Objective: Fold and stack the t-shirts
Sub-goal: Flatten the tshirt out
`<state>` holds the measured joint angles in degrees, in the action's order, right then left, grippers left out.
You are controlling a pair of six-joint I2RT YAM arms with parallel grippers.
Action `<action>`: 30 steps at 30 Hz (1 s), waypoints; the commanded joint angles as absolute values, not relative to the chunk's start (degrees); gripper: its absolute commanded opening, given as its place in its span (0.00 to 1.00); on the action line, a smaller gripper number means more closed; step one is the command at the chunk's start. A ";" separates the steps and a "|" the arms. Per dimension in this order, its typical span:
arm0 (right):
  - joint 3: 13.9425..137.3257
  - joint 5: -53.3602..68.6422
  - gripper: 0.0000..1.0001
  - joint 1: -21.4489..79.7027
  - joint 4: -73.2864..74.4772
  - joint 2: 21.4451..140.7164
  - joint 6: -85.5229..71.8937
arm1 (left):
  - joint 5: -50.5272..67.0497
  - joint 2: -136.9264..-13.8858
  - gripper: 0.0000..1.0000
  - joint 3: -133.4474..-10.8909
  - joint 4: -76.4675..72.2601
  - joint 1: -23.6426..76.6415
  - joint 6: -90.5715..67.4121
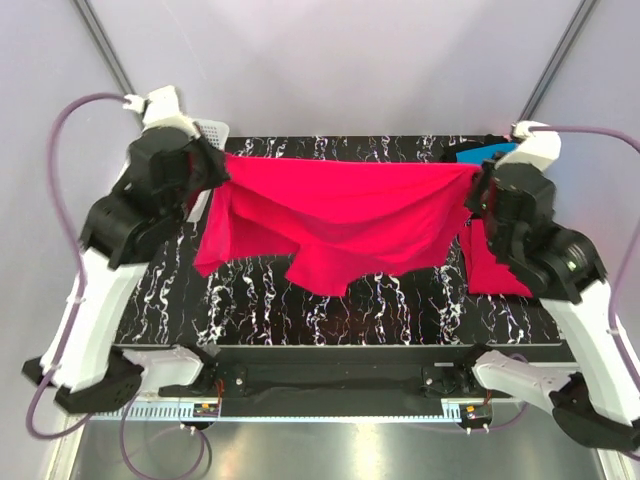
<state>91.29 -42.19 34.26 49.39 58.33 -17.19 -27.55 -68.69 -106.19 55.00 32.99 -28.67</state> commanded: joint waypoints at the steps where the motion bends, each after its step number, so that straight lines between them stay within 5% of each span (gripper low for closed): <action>1: 90.19 -46.13 0.07 33.93 46.94 67.11 -15.38 | -28.22 -78.55 0.17 -107.22 55.19 31.03 -27.77; 2: 89.65 -46.49 0.22 33.84 46.32 69.67 -15.55 | -27.43 -84.93 0.51 -107.49 54.76 30.24 -28.47; 3: 89.39 -47.02 0.48 33.58 45.62 72.31 -16.25 | -26.46 -88.30 0.76 -107.66 54.76 28.58 -29.43; 5: 89.65 -46.93 0.56 32.44 45.70 80.83 -18.97 | -25.84 -98.89 0.99 -109.77 54.58 27.43 -31.28; 7: 90.35 -45.72 0.64 31.99 45.53 87.50 -21.43 | -26.10 -104.56 0.99 -111.88 54.32 26.46 -32.52; 12: 86.94 -41.23 0.65 31.99 41.41 90.62 -22.85 | -27.34 -109.52 0.99 -108.91 51.42 25.23 -34.10; 23: 76.74 -24.45 0.52 33.48 43.58 74.89 -23.64 | -25.49 -87.47 0.98 -90.36 53.85 28.03 -32.26; 25: 73.68 -18.92 0.49 33.92 46.31 72.61 -25.74 | -22.69 -85.00 0.91 -86.86 56.07 29.18 -32.61; 30: 64.62 -15.21 0.40 37.34 48.78 69.88 -31.98 | -17.32 -73.85 0.51 -71.57 55.38 31.98 -39.01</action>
<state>69.54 -20.93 35.18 45.10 69.32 -27.11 -22.02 -75.72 -79.00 53.32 30.94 -35.62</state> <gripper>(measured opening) 0.402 0.562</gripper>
